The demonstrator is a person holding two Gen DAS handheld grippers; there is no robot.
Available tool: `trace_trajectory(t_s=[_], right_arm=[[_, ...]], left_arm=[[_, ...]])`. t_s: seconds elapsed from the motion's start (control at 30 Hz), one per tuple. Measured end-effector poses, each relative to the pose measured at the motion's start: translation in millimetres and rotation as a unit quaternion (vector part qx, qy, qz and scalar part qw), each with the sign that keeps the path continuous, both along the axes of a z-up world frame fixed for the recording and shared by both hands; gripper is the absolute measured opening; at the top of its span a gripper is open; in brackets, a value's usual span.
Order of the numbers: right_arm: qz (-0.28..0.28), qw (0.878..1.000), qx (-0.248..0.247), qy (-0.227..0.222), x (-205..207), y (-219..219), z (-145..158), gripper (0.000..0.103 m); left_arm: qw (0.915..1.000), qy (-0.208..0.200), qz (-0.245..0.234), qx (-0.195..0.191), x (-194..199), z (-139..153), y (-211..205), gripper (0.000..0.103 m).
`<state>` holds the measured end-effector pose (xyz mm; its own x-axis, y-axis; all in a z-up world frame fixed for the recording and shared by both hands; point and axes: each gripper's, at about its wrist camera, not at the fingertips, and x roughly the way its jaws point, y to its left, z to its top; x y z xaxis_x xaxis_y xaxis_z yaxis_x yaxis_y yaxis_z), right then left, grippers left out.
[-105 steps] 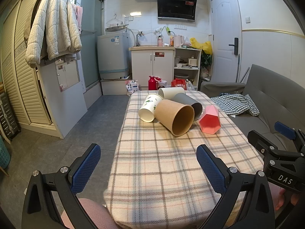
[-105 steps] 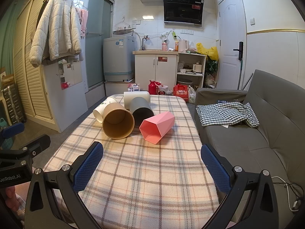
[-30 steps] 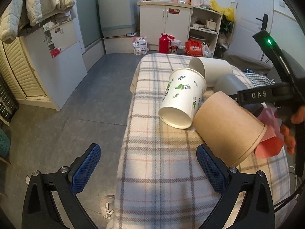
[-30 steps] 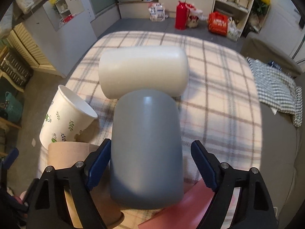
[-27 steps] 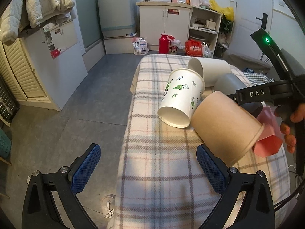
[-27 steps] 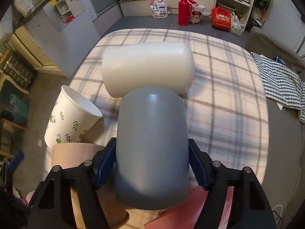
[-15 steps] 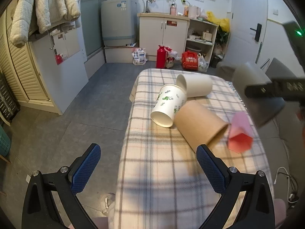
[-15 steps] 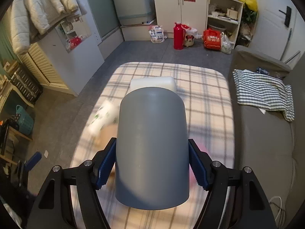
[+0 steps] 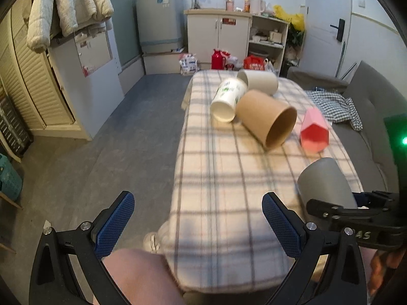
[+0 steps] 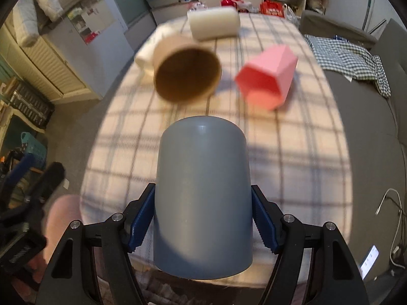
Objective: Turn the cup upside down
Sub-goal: 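Lift the grey cup with the right gripper and rotate it bottom-up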
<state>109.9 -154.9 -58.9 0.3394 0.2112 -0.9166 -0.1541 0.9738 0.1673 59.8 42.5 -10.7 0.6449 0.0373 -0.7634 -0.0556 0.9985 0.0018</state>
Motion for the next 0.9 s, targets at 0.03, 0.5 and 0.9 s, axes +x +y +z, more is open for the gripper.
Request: trace_trajectory(t_s=[0.03,0.5,0.9], right_arm=[[-0.001,1.000,-0.002,0.001,-1,1,-3,0.071],[-0.024,0.997,0.017,-0.064,-3,-20,26,0.096],[-0.102,0.987,-0.043,-0.114,-7,-120,30,0.096]], left_arm=[[1.0000,0.002,0.000,-0.002,-2,-3,1,0.103],[0.9998,0.014,-0.015,-0.006,-6,1,-12,0.103],[0.9920,0.083,-0.085,-0.041,35,4,-102,0.103]])
